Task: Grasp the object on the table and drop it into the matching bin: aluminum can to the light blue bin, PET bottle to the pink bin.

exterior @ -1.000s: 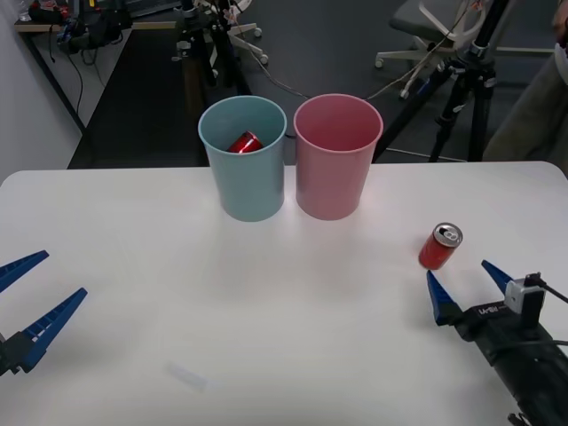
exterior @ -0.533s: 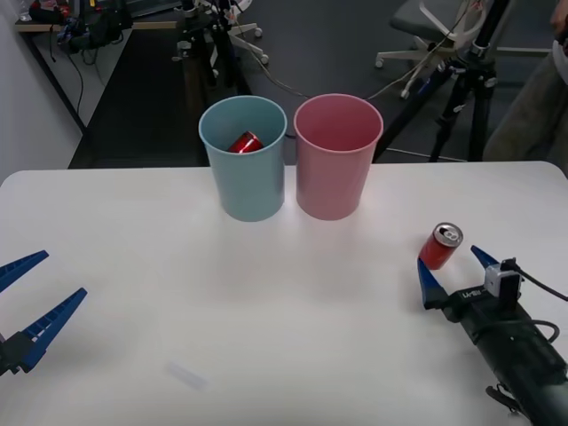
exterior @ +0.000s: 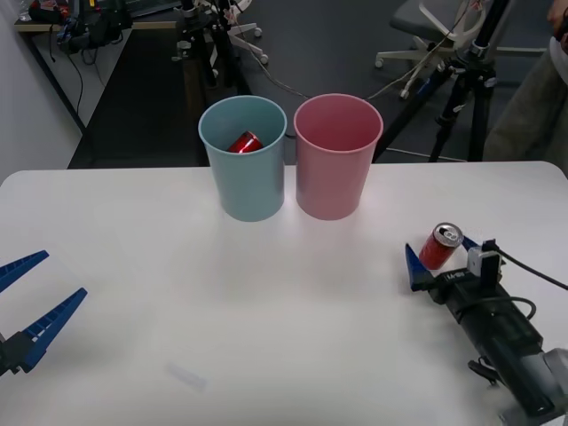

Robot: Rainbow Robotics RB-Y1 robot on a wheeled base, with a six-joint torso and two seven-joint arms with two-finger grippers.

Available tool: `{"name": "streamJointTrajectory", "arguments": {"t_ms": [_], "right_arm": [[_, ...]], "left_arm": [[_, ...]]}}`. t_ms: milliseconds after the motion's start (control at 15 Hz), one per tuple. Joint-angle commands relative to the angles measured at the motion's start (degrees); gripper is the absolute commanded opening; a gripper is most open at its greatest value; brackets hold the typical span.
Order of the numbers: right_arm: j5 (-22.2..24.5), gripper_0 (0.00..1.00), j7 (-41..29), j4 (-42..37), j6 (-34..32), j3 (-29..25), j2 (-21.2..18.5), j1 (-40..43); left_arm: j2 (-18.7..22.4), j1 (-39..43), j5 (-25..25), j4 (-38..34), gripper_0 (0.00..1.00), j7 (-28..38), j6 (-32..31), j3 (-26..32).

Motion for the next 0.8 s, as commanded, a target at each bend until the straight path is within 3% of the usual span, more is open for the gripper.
{"name": "streamJointTrajectory", "arguments": {"t_ms": [67,333,400,467,533,800], "right_arm": [[0.1,1.0,0.1,2.4,0.0,0.0,0.0,-2.1],[0.2,1.0,0.2,2.5,0.0,0.2,0.1,-2.2],[0.2,0.96,0.2,2.5,0.1,0.3,0.0,-2.2],[0.2,0.21,0.1,2.5,0.0,0.4,0.0,-2.2],[0.2,0.0,0.2,2.4,0.0,0.4,0.0,-2.2],[0.1,0.0,0.2,2.5,-0.6,0.2,0.0,-2.1]], "left_arm": [[0.0,0.0,0.0,0.0,1.0,0.0,0.0,0.0],[0.0,0.0,0.0,0.0,1.0,0.0,0.0,0.0],[0.0,0.0,0.0,0.0,1.0,0.0,0.0,0.0],[0.0,0.0,0.0,0.0,1.0,0.0,0.0,0.0],[0.0,0.0,0.0,0.0,1.0,0.0,0.0,0.0],[0.0,0.0,0.0,0.0,1.0,0.0,0.0,0.0]]}}
